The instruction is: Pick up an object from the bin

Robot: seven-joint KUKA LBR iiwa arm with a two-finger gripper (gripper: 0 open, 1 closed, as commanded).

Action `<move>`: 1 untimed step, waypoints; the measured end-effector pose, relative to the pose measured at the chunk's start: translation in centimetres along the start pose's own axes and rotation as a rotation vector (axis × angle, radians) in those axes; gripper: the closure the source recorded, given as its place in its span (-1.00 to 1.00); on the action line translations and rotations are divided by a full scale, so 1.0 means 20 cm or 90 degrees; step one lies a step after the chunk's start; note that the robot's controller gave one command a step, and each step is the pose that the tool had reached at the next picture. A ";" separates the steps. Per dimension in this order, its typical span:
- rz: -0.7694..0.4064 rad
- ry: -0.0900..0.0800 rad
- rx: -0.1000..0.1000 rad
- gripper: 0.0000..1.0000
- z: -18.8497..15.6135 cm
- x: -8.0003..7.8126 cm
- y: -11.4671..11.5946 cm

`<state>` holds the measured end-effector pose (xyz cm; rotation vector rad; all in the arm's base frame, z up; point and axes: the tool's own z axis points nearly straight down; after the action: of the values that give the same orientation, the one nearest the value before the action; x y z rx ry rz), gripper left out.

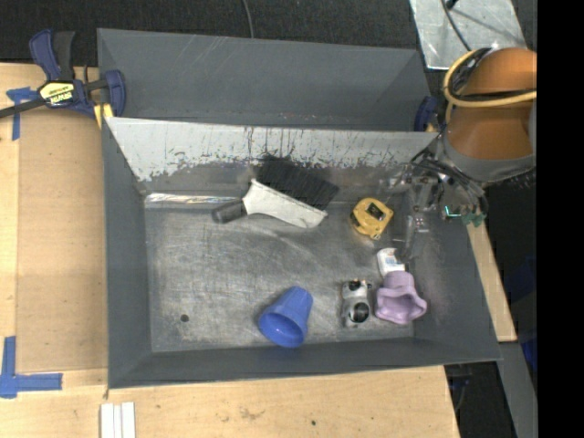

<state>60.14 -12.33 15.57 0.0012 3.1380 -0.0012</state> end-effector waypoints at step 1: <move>0.048 -0.004 0.000 -1.00 0.16 0.03 0.00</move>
Offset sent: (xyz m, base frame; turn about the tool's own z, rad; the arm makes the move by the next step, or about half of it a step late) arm -0.0276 -0.0068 -0.0795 0.1970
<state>59.60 -12.32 12.40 0.1184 3.1292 -0.0021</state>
